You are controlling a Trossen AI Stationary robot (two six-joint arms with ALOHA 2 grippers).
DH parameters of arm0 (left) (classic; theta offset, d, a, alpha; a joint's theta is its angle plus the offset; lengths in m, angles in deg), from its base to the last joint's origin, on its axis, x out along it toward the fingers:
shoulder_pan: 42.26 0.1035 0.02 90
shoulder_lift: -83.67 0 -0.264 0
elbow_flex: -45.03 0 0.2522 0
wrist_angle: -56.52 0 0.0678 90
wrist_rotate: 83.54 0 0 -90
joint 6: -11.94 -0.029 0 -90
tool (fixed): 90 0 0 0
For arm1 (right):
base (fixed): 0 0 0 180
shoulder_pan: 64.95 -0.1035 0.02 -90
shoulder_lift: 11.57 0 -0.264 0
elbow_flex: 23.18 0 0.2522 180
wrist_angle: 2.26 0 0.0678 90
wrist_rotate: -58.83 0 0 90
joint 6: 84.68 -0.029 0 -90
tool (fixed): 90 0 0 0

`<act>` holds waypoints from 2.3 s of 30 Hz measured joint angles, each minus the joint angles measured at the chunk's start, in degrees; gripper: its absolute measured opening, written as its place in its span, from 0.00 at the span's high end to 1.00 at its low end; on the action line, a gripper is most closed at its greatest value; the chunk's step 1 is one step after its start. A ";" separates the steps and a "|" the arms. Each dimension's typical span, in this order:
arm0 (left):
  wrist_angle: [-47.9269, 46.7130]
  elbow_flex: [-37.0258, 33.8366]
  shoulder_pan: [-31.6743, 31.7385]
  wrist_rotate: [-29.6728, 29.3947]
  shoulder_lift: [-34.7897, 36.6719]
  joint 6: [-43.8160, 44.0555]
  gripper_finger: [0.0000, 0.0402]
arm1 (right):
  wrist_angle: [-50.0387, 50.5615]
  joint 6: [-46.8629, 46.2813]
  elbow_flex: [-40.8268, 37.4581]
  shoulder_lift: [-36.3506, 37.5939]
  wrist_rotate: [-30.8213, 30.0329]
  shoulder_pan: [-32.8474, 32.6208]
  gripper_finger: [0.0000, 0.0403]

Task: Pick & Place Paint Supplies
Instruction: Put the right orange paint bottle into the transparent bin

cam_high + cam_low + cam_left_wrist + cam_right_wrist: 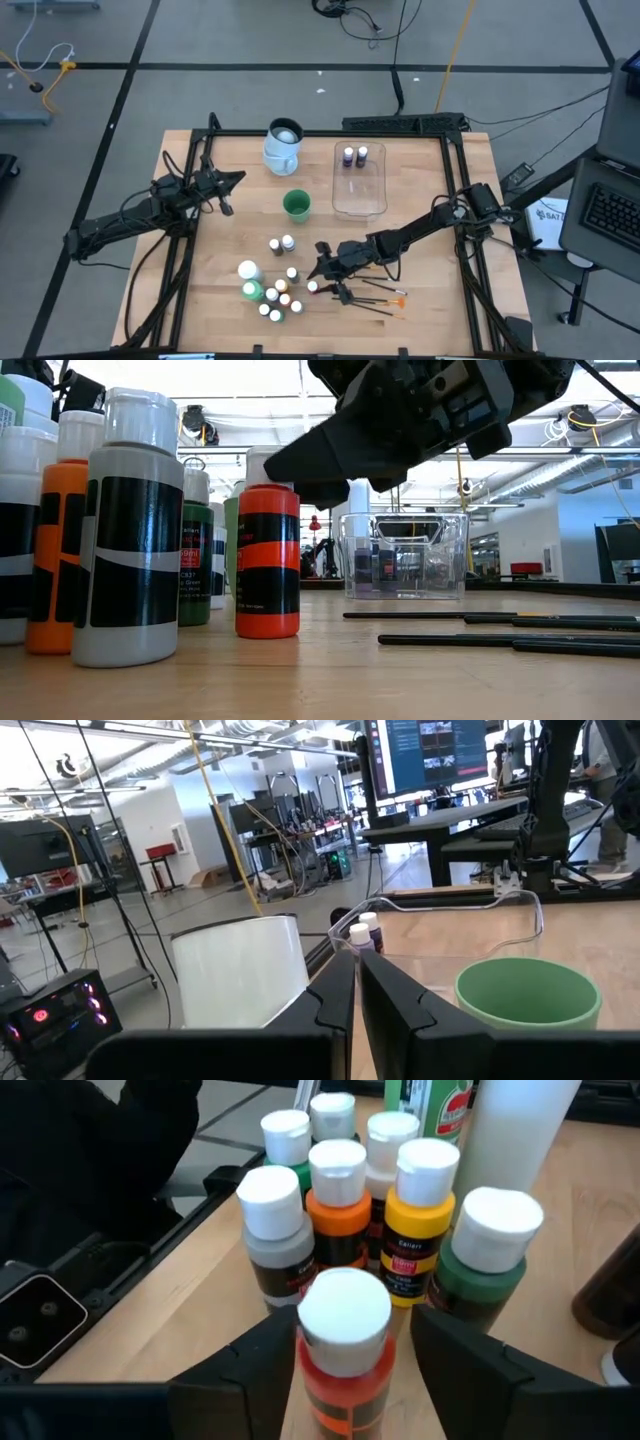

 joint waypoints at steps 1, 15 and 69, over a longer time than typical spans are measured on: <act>0.00 0.00 0.01 0.00 0.00 0.00 0.94 | -0.05 0.06 0.00 0.00 0.02 0.00 0.55; -0.48 0.00 -0.01 0.00 -0.02 0.68 0.94 | 0.43 3.62 -0.02 2.30 0.24 0.00 0.74; -4.66 0.00 0.01 0.02 -0.02 5.99 0.94 | 4.11 5.87 -31.54 39.33 -12.45 48.15 0.73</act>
